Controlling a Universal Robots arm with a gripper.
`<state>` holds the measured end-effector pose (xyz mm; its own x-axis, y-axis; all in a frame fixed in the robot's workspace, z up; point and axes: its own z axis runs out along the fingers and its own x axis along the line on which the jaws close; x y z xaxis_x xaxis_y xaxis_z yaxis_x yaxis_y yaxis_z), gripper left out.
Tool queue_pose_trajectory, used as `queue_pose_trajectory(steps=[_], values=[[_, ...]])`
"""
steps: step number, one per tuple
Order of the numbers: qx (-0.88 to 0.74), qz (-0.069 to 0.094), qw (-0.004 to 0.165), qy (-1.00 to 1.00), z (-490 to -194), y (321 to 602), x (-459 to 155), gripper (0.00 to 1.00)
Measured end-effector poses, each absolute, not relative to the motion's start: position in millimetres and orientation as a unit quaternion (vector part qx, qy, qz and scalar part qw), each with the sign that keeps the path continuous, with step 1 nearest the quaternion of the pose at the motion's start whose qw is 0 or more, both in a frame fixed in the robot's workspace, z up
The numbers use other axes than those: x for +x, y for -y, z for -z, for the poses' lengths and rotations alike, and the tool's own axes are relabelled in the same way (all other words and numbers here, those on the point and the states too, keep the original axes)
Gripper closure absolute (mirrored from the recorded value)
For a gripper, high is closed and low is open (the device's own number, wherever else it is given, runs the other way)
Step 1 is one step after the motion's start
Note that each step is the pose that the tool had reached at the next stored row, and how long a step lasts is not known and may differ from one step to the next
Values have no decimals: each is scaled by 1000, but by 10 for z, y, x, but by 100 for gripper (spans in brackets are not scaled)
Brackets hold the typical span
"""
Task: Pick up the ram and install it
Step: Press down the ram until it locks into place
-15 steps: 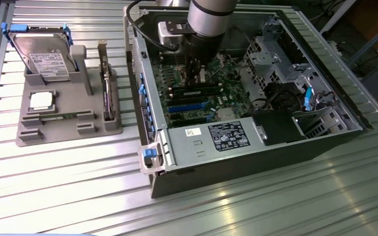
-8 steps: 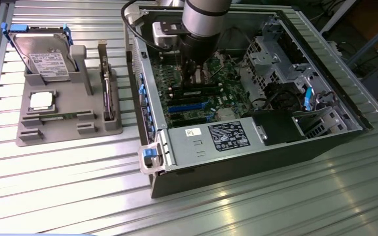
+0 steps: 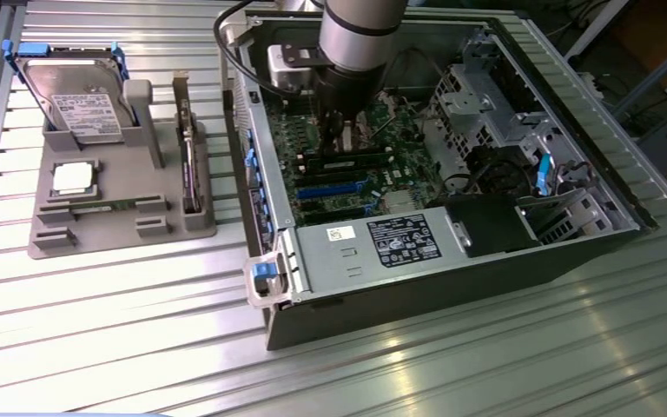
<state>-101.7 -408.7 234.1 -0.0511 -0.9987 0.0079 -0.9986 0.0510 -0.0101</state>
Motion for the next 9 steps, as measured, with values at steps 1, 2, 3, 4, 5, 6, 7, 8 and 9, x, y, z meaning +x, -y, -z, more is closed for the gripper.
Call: queue_pose_trajectory(steps=[1, 2, 3, 4, 5, 6, 7, 8, 9], values=[[-689, 6, 1, -725, -2335, 4087, -1017, 89], [-689, 6, 1, -725, -2331, 4087, -1018, 89], [-689, 6, 1, -725, -2325, 4087, -1019, 89], [-689, 6, 1, -725, -2319, 4087, -1019, 89], [-689, 6, 1, -725, -2316, 4087, -1019, 89], [-689, 6, 1, -725, -2309, 4087, -1020, 89], [-689, 6, 1, -725, -2304, 4087, -1020, 89], [-689, 6, 1, -725, -2301, 4087, -1020, 89], [-689, 6, 1, -725, -2301, 4087, -1019, 89]])
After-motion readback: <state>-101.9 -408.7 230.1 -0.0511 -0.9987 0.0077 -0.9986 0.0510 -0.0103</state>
